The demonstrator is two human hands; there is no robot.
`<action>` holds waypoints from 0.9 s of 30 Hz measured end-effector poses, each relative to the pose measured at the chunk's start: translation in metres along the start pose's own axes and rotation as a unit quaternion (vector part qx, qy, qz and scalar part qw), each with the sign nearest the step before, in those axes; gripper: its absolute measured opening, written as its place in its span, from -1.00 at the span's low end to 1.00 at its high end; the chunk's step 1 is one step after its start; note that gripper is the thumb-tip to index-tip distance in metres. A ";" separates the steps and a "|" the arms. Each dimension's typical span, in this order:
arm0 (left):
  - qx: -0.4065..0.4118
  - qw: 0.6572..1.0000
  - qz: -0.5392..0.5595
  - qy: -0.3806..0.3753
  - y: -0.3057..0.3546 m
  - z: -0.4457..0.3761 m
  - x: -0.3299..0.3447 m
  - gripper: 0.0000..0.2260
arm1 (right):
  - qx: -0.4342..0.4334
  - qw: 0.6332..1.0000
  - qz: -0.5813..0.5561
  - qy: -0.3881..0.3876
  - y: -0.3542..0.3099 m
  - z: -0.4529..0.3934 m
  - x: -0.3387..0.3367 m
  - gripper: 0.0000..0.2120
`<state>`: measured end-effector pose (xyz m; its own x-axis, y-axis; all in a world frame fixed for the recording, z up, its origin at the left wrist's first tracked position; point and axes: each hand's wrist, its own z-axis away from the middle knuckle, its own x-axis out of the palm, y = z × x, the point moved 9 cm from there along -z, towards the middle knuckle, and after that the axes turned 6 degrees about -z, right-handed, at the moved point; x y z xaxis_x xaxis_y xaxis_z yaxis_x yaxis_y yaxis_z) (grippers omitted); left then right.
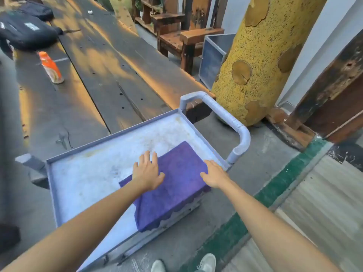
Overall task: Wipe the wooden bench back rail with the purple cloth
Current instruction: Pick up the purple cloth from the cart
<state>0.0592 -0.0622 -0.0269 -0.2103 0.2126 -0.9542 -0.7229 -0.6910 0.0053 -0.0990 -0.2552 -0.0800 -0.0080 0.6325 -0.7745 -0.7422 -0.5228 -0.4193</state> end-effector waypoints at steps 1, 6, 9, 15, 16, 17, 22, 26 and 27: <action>-0.050 0.998 -0.001 -0.023 -0.009 0.008 0.011 -0.33 | 0.017 1.000 -0.001 -0.012 0.007 0.000 0.007 -0.35; -0.385 0.857 0.295 -0.173 -0.057 0.071 0.103 -0.38 | 0.064 0.998 -0.005 0.025 0.035 -0.002 0.014 -0.46; -0.438 0.783 0.412 -0.159 -0.043 0.077 0.123 -0.33 | 0.063 0.996 -0.027 0.055 0.038 -0.006 0.001 -0.55; -0.407 0.798 0.426 -0.127 -0.027 0.058 0.123 -0.35 | 0.038 0.998 -0.026 0.039 0.031 -0.011 -0.007 -0.70; -0.405 0.800 0.428 -0.113 -0.027 0.056 0.121 -0.40 | 0.026 0.998 -0.047 0.041 0.029 -0.011 -0.011 -0.69; -0.403 0.799 0.437 -0.095 -0.028 0.052 0.119 -0.44 | 0.021 0.996 -0.072 0.044 0.028 -0.012 -0.016 -0.70; -0.371 0.797 0.476 -0.001 -0.029 0.028 0.084 -0.68 | -0.010 0.973 -0.218 0.069 0.024 -0.019 -0.050 -0.70; -0.330 0.800 0.495 0.076 -0.020 -0.005 0.029 -0.79 | -0.088 0.940 -0.324 0.062 0.009 -0.022 -0.093 -0.91; -0.308 0.807 0.494 0.100 -0.009 -0.020 0.009 -0.79 | -0.097 0.926 -0.357 0.071 0.013 -0.021 -0.115 -0.90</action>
<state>0.0768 -0.0678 -0.0409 -0.3286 -0.7248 -0.6055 0.2081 -0.6809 0.7022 -0.0936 -0.3464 -0.0060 0.5368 0.7825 -0.3155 -0.3907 -0.1009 -0.9150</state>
